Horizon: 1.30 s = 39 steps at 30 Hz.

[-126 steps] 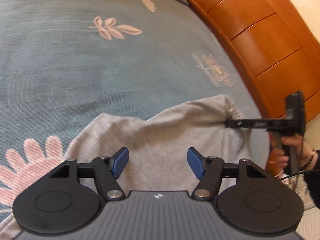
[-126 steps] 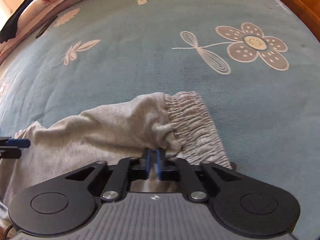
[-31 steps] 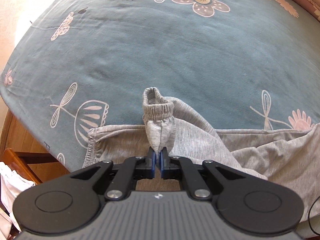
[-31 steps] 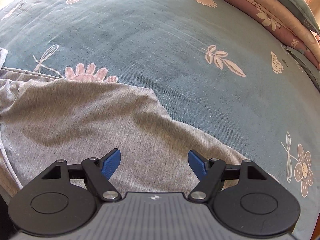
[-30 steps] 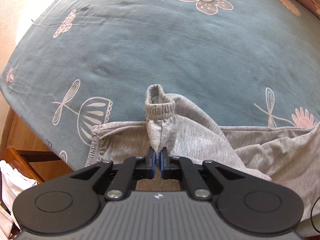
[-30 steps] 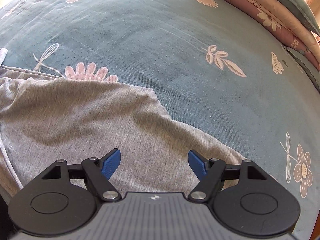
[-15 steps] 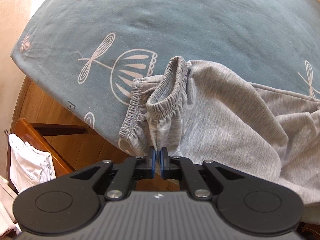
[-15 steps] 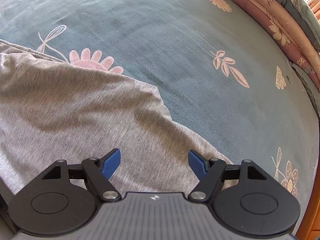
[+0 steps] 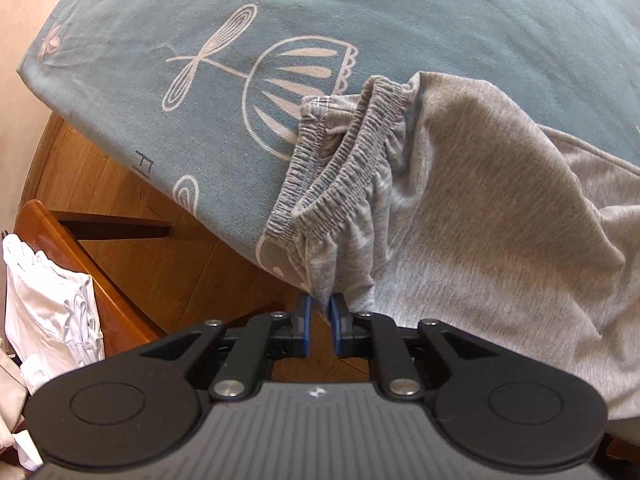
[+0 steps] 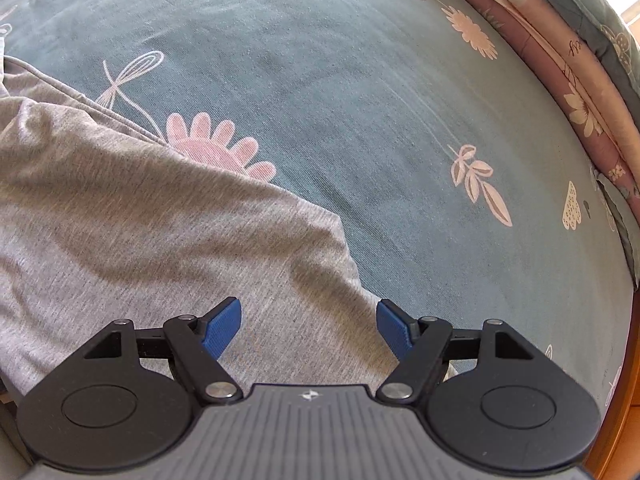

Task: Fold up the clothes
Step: 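Lift the waistband with the left gripper and pull it across the sweatpants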

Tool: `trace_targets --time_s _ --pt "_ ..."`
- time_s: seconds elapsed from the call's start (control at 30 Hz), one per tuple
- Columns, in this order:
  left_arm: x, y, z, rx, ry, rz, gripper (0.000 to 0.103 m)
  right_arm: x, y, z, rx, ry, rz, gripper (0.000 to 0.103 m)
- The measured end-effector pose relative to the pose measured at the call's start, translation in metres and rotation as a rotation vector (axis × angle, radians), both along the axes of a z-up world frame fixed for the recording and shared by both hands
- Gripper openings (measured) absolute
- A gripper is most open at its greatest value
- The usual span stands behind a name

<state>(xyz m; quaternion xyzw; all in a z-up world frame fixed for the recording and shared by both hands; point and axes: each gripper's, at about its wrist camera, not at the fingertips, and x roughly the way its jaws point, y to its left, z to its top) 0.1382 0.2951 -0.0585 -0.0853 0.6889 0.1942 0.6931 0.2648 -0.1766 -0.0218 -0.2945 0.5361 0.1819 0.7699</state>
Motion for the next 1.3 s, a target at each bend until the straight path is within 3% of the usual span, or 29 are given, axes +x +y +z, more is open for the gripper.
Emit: trace_targets --time_s 0.23,0.3,0.37,0.4,0.63,0.73,0.8,1.0,1.1,1.23,1.3 --pt "-0.002 0.005 0.035 0.0 -0.092 -0.032 0.03 0.022 0.033 0.036 0.317 0.038 0.05 0.077" --pt "0.002 0.005 0.045 -0.002 -0.146 -0.06 0.032 0.027 0.052 0.039 0.349 0.048 0.094 0.077" --pt "0.011 0.005 0.051 -0.02 -0.204 -0.121 0.046 0.031 0.075 0.038 0.349 0.045 0.146 0.077" --pt "0.017 0.006 0.052 -0.019 -0.222 -0.153 0.047 0.032 0.087 0.038 0.346 0.039 0.171 0.077" --pt "0.056 0.026 0.031 -0.043 -0.317 -0.292 0.043 0.033 0.141 0.026 0.364 0.065 0.239 0.077" --pt "0.062 0.029 0.014 -0.043 -0.302 -0.347 0.041 0.032 0.153 0.019 0.368 0.091 0.242 0.077" --pt "0.065 0.03 0.005 -0.052 -0.299 -0.375 0.035 0.032 0.158 0.017 0.366 0.092 0.245 0.077" --pt "0.067 0.013 -0.016 -0.001 -0.286 -0.558 0.034 0.034 0.171 0.009 0.35 0.1 0.247 0.077" --pt "0.065 0.009 -0.019 0.01 -0.303 -0.591 0.031 0.035 0.175 0.005 0.334 0.099 0.252 0.077" --pt "0.062 0.015 -0.015 -0.041 -0.358 -0.555 0.018 0.036 0.177 0.0 0.338 0.11 0.251 0.077" --pt "0.057 0.016 -0.007 -0.025 -0.392 -0.541 0.017 0.035 0.177 -0.001 0.335 0.107 0.252 0.077"
